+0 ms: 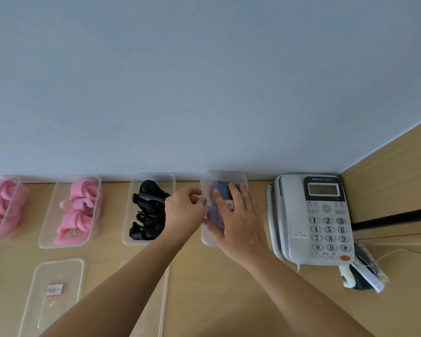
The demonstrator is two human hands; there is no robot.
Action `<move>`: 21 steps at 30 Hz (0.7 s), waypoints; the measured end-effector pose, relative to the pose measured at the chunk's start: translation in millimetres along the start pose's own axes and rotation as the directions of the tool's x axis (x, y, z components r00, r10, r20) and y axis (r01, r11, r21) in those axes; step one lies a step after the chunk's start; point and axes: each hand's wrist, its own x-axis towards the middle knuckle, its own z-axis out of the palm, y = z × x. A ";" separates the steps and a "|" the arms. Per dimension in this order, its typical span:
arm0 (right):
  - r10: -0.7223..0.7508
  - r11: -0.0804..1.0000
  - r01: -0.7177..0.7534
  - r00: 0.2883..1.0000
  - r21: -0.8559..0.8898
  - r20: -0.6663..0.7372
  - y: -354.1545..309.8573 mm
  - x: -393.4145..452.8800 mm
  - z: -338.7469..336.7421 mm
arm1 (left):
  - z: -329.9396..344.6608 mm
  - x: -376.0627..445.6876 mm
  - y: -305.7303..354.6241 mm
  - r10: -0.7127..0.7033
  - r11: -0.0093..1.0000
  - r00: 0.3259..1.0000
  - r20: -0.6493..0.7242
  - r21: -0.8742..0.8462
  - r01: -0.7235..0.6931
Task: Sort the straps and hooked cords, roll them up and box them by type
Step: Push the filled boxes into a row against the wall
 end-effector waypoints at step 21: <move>0.052 0.997 -0.049 0.997 0.053 -0.055 8.1 6.5 -1.1 | 33.0 -17.4 -16.0 0.376 0.836 0.921 0.097 0.394 -0.383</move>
